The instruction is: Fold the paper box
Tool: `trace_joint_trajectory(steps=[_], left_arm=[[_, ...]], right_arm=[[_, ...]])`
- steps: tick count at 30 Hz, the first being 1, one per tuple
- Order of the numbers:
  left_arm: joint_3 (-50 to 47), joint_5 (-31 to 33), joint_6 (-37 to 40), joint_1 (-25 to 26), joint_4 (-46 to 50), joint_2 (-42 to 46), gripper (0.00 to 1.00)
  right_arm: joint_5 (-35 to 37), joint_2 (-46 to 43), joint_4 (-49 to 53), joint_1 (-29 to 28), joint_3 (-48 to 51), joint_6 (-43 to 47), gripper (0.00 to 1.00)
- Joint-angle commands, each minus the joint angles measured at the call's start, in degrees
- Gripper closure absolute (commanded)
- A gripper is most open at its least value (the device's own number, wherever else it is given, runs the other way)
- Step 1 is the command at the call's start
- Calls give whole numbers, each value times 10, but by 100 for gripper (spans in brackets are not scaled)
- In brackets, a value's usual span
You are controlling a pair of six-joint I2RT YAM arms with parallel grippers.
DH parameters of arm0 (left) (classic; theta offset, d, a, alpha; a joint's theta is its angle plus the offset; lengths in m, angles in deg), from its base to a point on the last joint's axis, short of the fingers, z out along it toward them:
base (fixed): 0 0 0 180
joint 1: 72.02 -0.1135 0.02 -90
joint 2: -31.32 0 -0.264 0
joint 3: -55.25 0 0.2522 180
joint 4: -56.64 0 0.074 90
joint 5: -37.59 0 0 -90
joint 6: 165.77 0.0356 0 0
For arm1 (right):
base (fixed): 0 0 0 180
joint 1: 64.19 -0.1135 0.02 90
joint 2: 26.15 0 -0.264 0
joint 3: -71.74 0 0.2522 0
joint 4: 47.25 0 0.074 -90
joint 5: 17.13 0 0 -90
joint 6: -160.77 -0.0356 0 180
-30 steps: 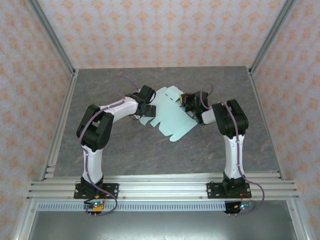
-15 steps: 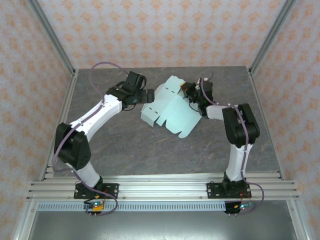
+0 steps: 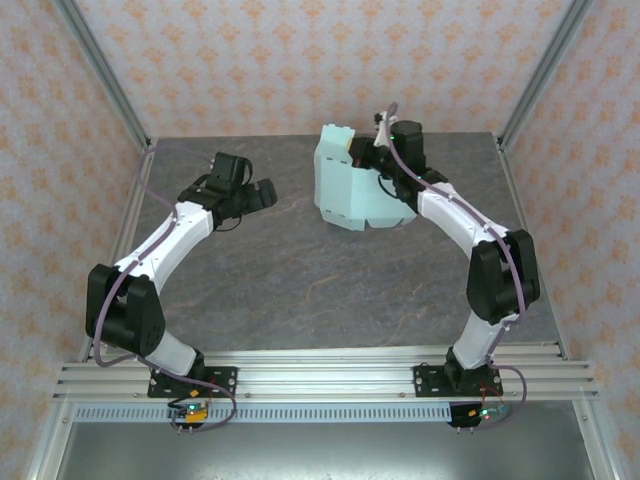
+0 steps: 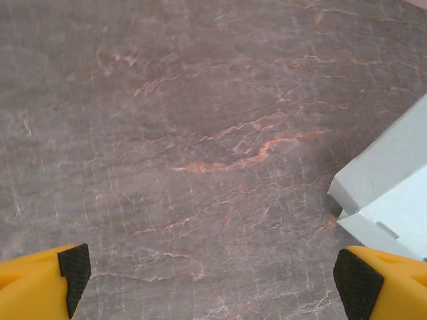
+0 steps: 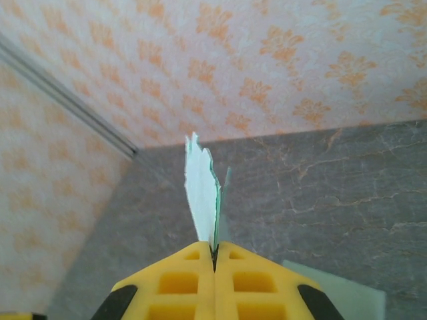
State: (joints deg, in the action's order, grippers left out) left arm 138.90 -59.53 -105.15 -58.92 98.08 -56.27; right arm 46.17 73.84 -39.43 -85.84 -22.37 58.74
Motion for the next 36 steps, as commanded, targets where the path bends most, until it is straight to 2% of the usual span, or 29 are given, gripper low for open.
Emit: trace_joint_trajectory(steps=[1,4,7,11,13,18,24,27,32,36], left_arm=[[-12,-47,-42,-12,-35,21,3],[-22,-38,-49,-14,-32,19,3],[-31,-53,-54,-15,-34,13,3],[-57,-49,-77,-22,-42,13,3],[-67,-69,-86,-34,-46,12,3],[-112,-77,-101,-62,-47,28,2],[-208,-113,-139,-117,-80,59,2],[-253,-121,-152,-159,-84,94,1],[-254,-115,-116,-179,-36,122,0],[-237,-148,-98,-180,-24,99,0]], right_arm=[[102,-25,84,-56,6,149,99],[227,-43,60,-128,56,196,99],[316,-56,24,-196,105,219,98],[404,-52,11,-285,129,238,87],[428,-44,20,-322,130,236,76],[367,-32,38,-360,120,221,75],[243,8,100,-361,71,251,62],[210,26,157,-366,27,253,56],[220,29,190,-393,-9,262,47],[233,23,198,-394,-23,228,41]])
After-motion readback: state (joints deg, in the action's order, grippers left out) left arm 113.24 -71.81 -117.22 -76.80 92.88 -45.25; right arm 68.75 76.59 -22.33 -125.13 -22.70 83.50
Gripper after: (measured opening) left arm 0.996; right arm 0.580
